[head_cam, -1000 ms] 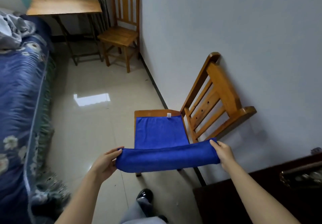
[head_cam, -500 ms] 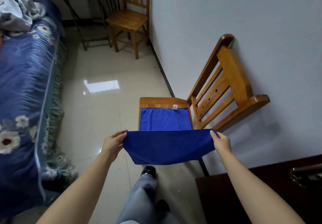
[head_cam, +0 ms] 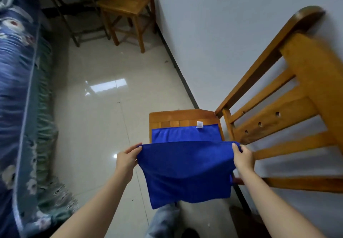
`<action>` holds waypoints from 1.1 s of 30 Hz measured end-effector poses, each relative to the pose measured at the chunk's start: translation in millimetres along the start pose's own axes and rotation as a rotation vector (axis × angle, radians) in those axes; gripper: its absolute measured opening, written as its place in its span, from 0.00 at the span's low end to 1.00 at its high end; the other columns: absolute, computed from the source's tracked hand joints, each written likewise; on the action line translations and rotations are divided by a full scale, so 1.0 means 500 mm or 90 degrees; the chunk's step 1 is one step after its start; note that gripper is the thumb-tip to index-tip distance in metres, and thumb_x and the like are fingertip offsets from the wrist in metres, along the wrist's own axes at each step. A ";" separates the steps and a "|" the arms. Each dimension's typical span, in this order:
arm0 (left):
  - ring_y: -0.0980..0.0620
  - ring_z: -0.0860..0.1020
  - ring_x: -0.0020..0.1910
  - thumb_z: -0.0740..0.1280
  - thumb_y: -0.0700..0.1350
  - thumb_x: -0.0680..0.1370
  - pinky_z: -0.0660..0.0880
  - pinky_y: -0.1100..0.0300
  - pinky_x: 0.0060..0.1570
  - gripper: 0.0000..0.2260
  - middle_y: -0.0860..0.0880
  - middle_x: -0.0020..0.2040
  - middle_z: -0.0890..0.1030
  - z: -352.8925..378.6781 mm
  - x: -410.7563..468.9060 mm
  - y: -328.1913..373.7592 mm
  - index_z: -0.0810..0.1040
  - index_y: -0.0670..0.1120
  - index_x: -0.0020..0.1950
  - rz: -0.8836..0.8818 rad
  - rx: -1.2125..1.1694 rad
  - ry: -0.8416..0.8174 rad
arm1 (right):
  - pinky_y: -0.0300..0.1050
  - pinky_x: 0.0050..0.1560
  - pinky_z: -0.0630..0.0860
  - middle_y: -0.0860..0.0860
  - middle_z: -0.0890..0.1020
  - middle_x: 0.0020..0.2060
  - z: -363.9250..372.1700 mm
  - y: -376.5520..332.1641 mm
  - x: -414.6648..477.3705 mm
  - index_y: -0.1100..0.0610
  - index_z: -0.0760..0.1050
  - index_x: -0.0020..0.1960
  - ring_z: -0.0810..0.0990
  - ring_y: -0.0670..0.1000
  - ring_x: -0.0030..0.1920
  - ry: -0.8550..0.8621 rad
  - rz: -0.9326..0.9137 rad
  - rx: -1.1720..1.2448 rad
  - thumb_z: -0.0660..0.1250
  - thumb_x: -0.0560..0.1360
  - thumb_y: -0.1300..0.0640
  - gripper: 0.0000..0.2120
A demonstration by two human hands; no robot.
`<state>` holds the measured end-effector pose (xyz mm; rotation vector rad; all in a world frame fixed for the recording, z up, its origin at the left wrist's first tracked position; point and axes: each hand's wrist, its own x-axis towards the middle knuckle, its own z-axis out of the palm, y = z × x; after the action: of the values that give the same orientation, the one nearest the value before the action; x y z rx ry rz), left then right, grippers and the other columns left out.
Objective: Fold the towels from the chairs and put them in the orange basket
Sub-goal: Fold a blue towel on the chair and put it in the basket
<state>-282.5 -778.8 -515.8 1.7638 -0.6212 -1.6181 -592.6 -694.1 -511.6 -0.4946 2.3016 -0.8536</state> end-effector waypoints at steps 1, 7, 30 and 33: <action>0.46 0.77 0.50 0.64 0.37 0.77 0.77 0.57 0.46 0.06 0.41 0.50 0.79 0.014 0.033 -0.003 0.79 0.41 0.53 0.000 0.005 0.001 | 0.42 0.34 0.64 0.51 0.69 0.29 0.023 0.006 0.023 0.55 0.65 0.32 0.69 0.50 0.33 0.002 -0.001 -0.009 0.57 0.80 0.55 0.17; 0.50 0.77 0.45 0.65 0.38 0.77 0.76 0.59 0.42 0.06 0.46 0.46 0.79 0.083 0.212 -0.059 0.79 0.42 0.53 -0.017 0.025 0.049 | 0.44 0.38 0.68 0.52 0.72 0.31 0.150 0.062 0.178 0.59 0.70 0.38 0.72 0.53 0.35 0.034 -0.004 -0.040 0.57 0.80 0.54 0.15; 0.45 0.72 0.62 0.68 0.48 0.76 0.69 0.52 0.60 0.27 0.44 0.67 0.70 0.131 0.382 -0.170 0.64 0.45 0.72 0.039 0.419 0.115 | 0.54 0.65 0.64 0.61 0.64 0.69 0.279 0.138 0.299 0.61 0.60 0.72 0.63 0.60 0.68 -0.002 -0.015 -0.273 0.57 0.79 0.51 0.25; 0.42 0.71 0.63 0.66 0.48 0.77 0.69 0.50 0.62 0.25 0.41 0.68 0.70 0.087 0.289 -0.234 0.65 0.43 0.71 -0.049 0.416 0.126 | 0.53 0.68 0.61 0.61 0.62 0.70 0.253 0.201 0.194 0.63 0.58 0.73 0.62 0.60 0.70 -0.022 -0.014 -0.279 0.60 0.78 0.59 0.26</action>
<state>-317.6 -811.3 -700.7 2.3999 -1.0814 -1.3451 -591.8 -729.9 -696.4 -0.7160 2.4567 -0.3395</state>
